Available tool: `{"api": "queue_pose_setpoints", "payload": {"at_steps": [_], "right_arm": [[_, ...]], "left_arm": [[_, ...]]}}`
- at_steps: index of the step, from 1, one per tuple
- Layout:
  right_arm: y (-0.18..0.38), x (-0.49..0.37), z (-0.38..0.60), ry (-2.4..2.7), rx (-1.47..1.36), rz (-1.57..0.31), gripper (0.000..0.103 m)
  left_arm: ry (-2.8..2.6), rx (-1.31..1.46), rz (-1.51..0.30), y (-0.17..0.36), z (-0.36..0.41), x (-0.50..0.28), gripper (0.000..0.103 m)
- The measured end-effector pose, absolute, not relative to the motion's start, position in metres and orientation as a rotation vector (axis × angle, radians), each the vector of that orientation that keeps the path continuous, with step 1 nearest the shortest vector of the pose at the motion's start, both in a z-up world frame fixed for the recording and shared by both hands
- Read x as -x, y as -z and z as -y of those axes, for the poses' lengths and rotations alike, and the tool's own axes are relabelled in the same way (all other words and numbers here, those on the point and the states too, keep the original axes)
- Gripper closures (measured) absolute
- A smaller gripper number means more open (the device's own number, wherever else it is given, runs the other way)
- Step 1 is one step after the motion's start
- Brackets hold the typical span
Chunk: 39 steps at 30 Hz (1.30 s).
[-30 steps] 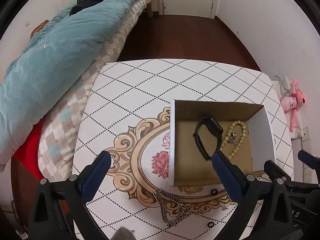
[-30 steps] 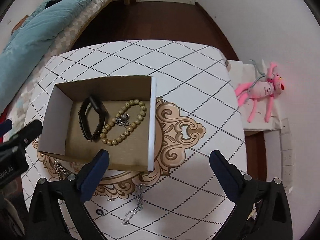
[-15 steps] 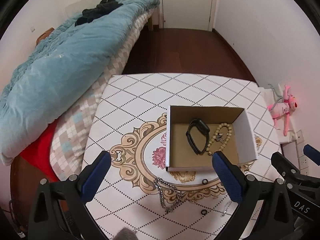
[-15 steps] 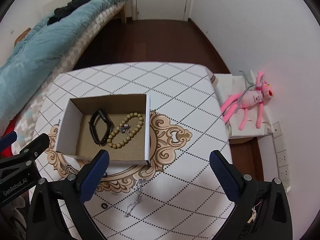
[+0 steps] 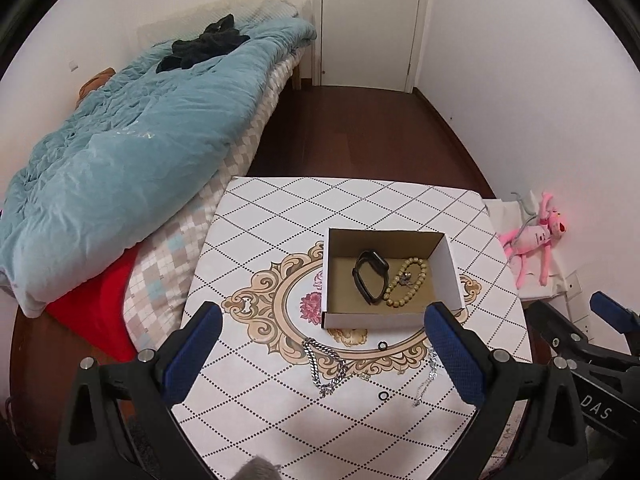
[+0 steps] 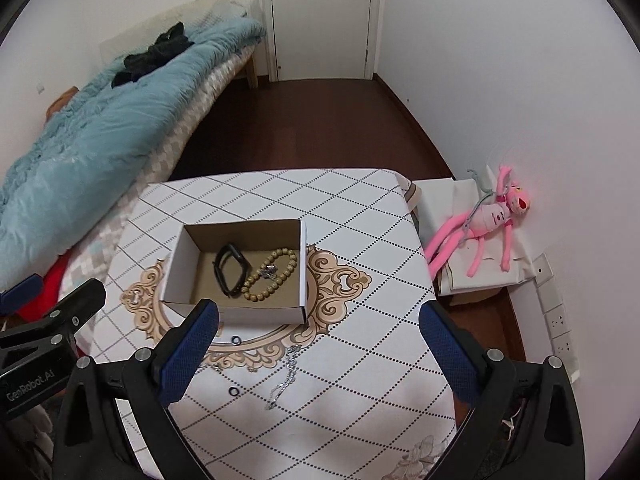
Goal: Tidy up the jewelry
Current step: 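Lift both tools up and away from the box, then grasp the thick silver chain with the left tool while the right tool grasps a thin silver chain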
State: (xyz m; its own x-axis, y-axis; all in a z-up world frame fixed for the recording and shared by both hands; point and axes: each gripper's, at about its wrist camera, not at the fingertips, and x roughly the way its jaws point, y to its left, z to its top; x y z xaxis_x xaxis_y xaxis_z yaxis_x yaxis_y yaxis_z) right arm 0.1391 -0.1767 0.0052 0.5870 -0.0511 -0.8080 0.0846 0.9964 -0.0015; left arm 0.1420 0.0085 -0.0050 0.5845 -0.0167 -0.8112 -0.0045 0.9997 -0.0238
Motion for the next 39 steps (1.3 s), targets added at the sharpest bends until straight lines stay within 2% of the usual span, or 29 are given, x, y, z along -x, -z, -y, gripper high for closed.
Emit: {"api": "queue_pose_setpoints", "payload": {"at_steps": [7,13,14,16,19,21,23,28,29,30,32,34,35,36,39], "right_arm": [[0.005,-0.124,0.186,0.082,-0.099,-0.976,0.002],[0.066,-0.124,0.196,0.082,-0.160,-1.090,0.002],[0.079,-0.126,0.197,0.080,-0.172,-1.112,0.003],[0.102,-0.130,0.200,0.082,-0.191,-1.152,0.013],[0.136,-0.135,0.203,0.075,-0.227,-1.206,0.019],[0.155,-0.138,0.201,0.071,-0.232,-1.234,0.022],[0.165,-0.141,0.201,0.072,-0.227,-1.247,0.024],[0.185,-0.147,0.198,0.067,-0.238,-1.258,0.029],[0.187,-0.148,0.197,0.069,-0.235,-1.259,0.029],[0.191,-0.149,0.196,0.066,-0.234,-1.260,0.030],[0.196,-0.152,0.193,0.061,-0.228,-1.267,0.033],[0.196,-0.152,0.189,0.063,-0.200,-1.256,0.034],[0.197,-0.153,0.186,0.065,-0.184,-1.251,0.034],[0.198,-0.154,0.183,0.064,-0.165,-1.247,0.034],[0.200,-0.153,0.171,0.067,-0.074,-1.229,0.035]], "left_arm": [[-0.071,-0.003,-0.974,0.020,-0.021,-0.131,0.000],[-0.103,0.020,-1.096,0.084,-0.041,-0.135,0.000],[-0.107,0.024,-1.126,0.098,-0.043,-0.137,0.000],[-0.109,0.031,-1.174,0.123,-0.046,-0.141,0.000],[-0.095,0.041,-1.230,0.156,-0.048,-0.145,0.002],[-0.078,0.054,-1.261,0.174,-0.046,-0.150,0.014],[-0.058,0.067,-1.278,0.186,-0.043,-0.155,0.018],[-0.026,0.043,-1.288,0.200,-0.029,-0.165,0.019],[-0.023,0.018,-1.293,0.204,-0.023,-0.166,0.026],[-0.020,0.008,-1.297,0.206,-0.020,-0.167,0.038],[-0.014,0.000,-1.277,0.207,-0.016,-0.168,0.045],[-0.001,-0.001,-1.255,0.204,-0.013,-0.166,0.065],[-0.001,-0.003,-1.247,0.202,-0.012,-0.165,0.094],[0.001,0.003,-1.250,0.202,-0.012,-0.165,0.097],[0.018,0.028,-1.251,0.201,-0.016,-0.163,0.098]]}}
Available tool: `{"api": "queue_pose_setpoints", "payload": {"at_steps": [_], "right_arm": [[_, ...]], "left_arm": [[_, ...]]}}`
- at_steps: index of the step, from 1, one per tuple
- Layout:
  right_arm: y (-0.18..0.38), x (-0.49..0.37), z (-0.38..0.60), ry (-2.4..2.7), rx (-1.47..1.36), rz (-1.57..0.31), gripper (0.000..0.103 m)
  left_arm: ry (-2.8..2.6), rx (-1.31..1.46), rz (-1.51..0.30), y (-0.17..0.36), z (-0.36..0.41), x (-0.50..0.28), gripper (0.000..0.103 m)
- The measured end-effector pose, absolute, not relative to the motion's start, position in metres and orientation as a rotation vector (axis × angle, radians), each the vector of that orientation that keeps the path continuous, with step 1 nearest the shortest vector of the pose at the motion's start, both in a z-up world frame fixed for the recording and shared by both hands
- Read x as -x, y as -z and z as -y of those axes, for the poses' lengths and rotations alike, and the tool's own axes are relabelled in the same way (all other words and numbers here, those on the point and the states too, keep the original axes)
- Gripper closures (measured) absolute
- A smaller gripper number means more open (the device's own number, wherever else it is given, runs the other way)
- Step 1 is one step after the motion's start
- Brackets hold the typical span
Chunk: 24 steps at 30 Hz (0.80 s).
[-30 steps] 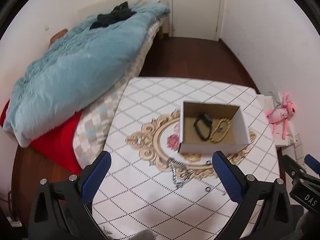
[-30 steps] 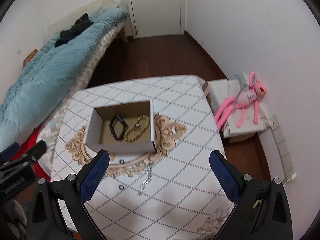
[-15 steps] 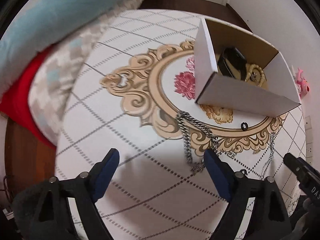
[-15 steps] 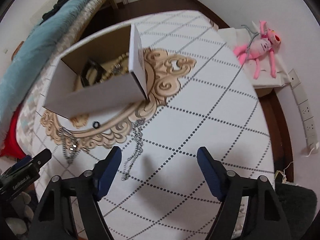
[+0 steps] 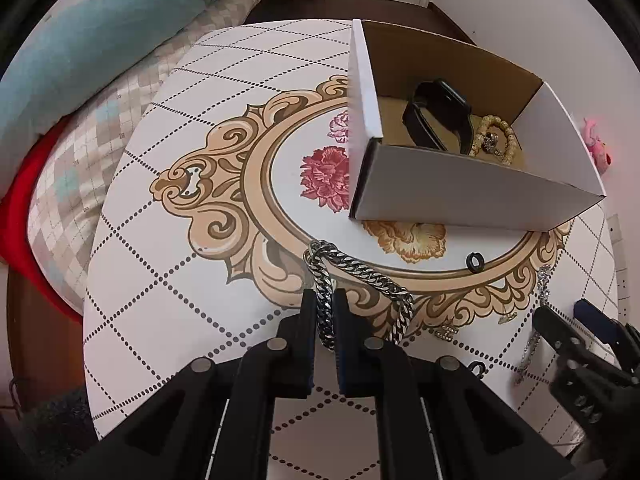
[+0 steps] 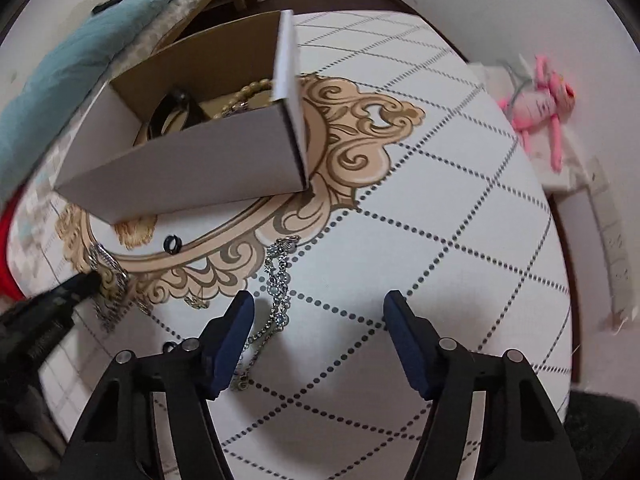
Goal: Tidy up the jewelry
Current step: 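Grasp the thick silver chain with the left tool while the right tool grasps a thin silver chain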
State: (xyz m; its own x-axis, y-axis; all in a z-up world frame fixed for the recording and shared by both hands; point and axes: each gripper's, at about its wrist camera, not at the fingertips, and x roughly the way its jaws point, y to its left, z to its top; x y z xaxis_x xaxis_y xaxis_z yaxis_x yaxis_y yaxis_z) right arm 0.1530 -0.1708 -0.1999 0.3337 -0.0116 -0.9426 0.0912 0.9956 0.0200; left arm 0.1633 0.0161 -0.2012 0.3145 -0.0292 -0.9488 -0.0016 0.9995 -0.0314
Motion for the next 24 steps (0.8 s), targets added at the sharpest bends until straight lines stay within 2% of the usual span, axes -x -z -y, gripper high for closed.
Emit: {"api": "queue_pose_setpoints", "payload": {"at_steps": [2,3,4,14,24], "right_arm": [[0.198,-0.148,0.165,0.064,-0.035,-1.191,0.053],[0.197,-0.146,0.165,0.069,-0.034,-1.181,0.084],[0.196,-0.145,0.167,0.063,-0.053,-1.186,0.099],[0.173,-0.131,0.192,-0.012,-0.289,-1.147,0.099],[0.123,-0.137,0.200,-0.106,-0.359,-1.074,0.099]], "left_arm": [[0.024,0.051,-1.255,0.201,-0.019,-0.163,0.098],[0.026,0.058,-1.255,0.201,-0.023,-0.162,0.098],[0.026,0.068,-1.251,0.199,-0.025,-0.159,0.098],[0.088,0.155,-1.196,0.159,-0.049,-0.137,0.098],[0.150,0.203,-1.134,0.115,-0.043,-0.141,0.098]]}}
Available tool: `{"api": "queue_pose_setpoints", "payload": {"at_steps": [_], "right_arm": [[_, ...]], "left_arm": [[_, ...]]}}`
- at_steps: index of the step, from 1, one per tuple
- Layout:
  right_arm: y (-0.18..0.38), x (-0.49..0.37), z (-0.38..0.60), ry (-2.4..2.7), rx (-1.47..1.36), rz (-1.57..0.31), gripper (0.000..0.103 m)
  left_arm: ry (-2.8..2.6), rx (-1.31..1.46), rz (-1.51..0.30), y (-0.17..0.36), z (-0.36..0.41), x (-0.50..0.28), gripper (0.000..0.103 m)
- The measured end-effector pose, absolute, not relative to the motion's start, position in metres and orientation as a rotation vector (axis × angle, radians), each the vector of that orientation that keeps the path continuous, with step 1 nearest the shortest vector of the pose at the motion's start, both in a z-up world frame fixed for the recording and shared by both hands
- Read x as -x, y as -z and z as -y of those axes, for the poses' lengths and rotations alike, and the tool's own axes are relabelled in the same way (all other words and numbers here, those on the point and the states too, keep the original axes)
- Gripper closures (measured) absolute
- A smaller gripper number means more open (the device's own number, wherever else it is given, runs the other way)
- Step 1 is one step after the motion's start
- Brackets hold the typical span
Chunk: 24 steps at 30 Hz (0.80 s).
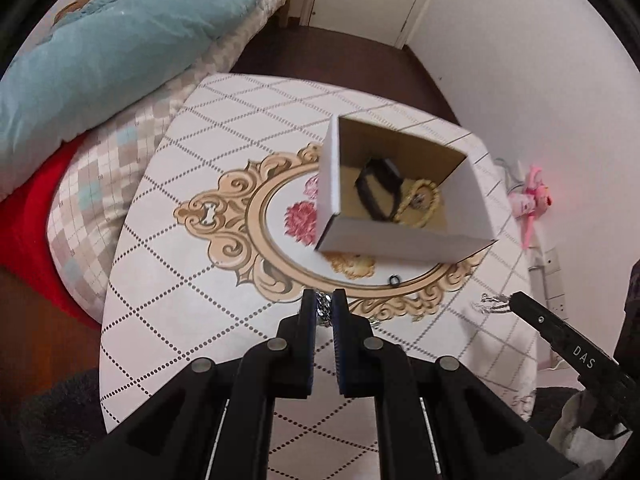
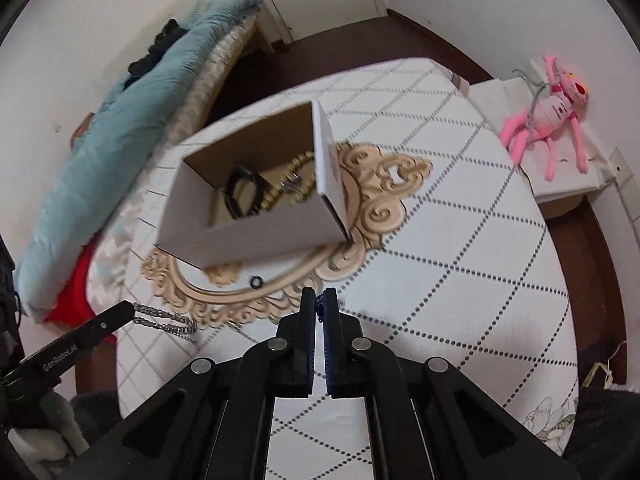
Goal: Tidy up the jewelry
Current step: 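Carry both chains into the cardboard box and open both tools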
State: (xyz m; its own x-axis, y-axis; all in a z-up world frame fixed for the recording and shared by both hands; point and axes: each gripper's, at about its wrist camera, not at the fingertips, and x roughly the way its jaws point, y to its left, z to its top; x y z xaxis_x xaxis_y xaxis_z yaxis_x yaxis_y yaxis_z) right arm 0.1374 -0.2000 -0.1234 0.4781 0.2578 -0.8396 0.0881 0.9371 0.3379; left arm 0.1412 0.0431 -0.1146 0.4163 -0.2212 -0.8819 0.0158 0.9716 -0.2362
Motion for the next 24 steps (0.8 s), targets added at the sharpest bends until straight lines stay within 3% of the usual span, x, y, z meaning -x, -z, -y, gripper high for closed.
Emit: {"api": "queue_pose_setpoints", "payload": {"at_steps": [16,24], "right_arm": [[0.014,-0.173,0.193,-0.282,-0.337,-0.936,0.100],[0.038,-0.230,0.185,-0.265,-0.267,-1.036,0.100]], "left_arm": [[0.284,0.178,-0.979,0.020,-0.015,-0.184,0.098],[0.299,0.135,-1.059,0.042,0.004,-0.244,0.098]]}}
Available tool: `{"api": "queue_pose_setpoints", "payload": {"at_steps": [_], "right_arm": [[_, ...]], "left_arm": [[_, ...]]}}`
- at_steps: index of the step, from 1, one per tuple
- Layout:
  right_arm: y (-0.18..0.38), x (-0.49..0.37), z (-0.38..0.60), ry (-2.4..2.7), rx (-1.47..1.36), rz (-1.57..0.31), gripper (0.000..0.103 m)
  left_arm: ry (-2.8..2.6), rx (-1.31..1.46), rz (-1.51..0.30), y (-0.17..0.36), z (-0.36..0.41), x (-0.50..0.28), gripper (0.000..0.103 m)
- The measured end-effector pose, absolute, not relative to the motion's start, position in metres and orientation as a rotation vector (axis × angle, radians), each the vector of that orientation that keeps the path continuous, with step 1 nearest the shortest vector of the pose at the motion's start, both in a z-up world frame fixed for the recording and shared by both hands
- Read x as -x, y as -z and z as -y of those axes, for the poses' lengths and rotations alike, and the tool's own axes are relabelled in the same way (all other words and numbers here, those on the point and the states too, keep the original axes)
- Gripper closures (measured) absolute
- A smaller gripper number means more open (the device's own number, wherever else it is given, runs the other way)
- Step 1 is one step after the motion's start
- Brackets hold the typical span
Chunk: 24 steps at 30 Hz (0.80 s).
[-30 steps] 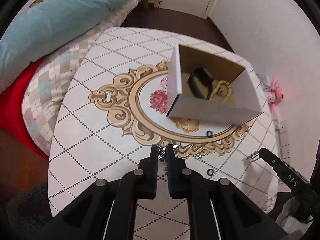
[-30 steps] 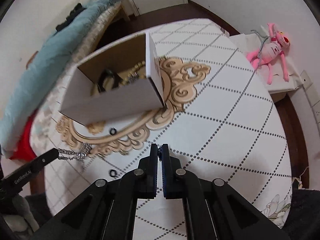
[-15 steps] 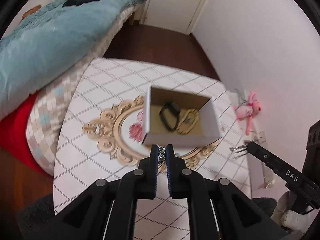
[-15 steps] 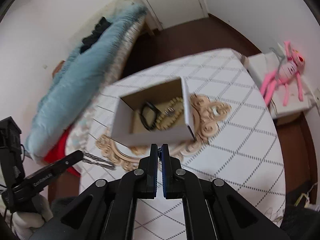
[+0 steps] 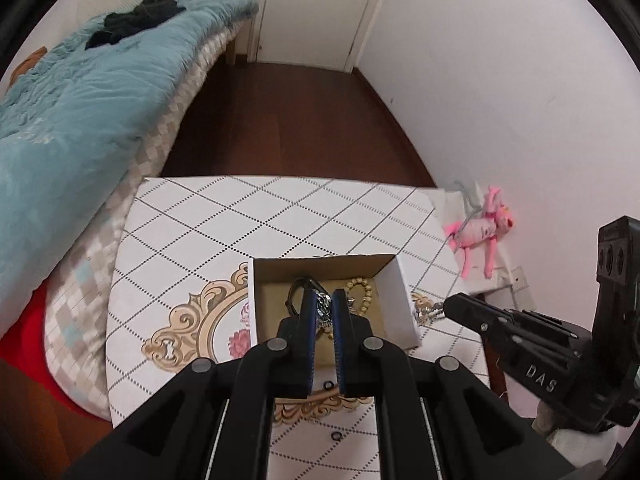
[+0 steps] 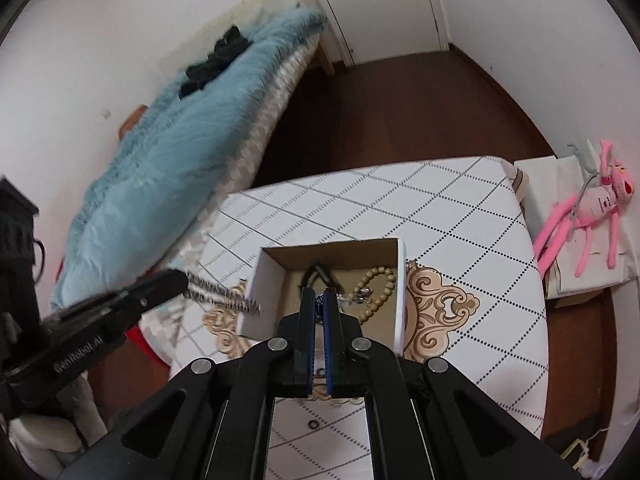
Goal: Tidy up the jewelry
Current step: 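Carry both chains into the cardboard box and open both tools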
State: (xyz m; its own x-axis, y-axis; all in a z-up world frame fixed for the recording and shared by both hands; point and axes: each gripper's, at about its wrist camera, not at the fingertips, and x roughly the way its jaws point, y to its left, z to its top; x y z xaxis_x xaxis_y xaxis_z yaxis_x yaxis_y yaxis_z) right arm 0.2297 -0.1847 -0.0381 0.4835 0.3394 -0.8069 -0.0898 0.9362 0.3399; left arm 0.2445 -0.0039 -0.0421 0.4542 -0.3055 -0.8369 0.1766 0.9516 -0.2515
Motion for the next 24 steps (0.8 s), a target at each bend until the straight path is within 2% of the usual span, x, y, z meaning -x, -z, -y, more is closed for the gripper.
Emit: {"api": "queue_pose_setpoints", "payload": {"at_steps": [7,8,13,14,15,16,17,18,19,21,22,23,24], "right_arm": [[0.077,-0.260,0.182,-0.239,-0.231,-1.149,0.099],[0.082,-0.263,0.181,-0.231,-0.216,-1.161,0.099],[0.106,-0.281,0.176,-0.175,-0.148,-1.272,0.098],[0.108,-0.283,0.175,-0.159,-0.130,-1.280,0.098],[0.110,-0.285,0.174,-0.143,-0.116,-1.286,0.095],[0.110,-0.285,0.175,-0.129,-0.108,-1.286,0.083],[0.110,-0.285,0.176,-0.112,-0.096,-1.284,0.074],[0.110,-0.285,0.176,-0.106,-0.092,-1.282,0.050],[0.109,-0.284,0.177,-0.097,-0.083,-1.273,0.034],[0.108,-0.281,0.178,-0.070,-0.049,-1.260,0.033],[0.109,-0.280,0.178,-0.060,-0.041,-1.259,0.033],[0.109,-0.279,0.178,-0.053,-0.032,-1.257,0.033],[0.111,-0.278,0.178,-0.047,-0.025,-1.260,0.029]], "left_arm": [[0.292,0.123,-1.189,0.079,0.007,-0.284,0.098],[0.279,0.123,-1.212,0.085,0.007,-0.290,0.095],[0.190,0.081,-1.253,0.096,0.002,-0.308,0.093],[0.180,0.078,-1.252,0.097,0.001,-0.311,0.088],[0.151,0.059,-1.250,0.097,0.000,-0.312,0.073],[0.137,0.046,-1.244,0.097,-0.001,-0.313,0.062],[0.123,0.038,-1.226,0.096,-0.002,-0.311,0.036],[0.106,0.037,-1.211,0.095,-0.004,-0.309,0.020],[0.101,0.041,-1.201,0.095,-0.006,-0.307,0.019],[0.083,0.038,-1.190,0.097,-0.009,-0.301,0.017],[0.073,0.032,-1.194,0.101,-0.010,-0.298,0.013],[0.064,0.026,-1.194,0.104,-0.010,-0.294,0.001],[0.061,0.026,-1.191,0.106,-0.010,-0.292,0.000]]}}
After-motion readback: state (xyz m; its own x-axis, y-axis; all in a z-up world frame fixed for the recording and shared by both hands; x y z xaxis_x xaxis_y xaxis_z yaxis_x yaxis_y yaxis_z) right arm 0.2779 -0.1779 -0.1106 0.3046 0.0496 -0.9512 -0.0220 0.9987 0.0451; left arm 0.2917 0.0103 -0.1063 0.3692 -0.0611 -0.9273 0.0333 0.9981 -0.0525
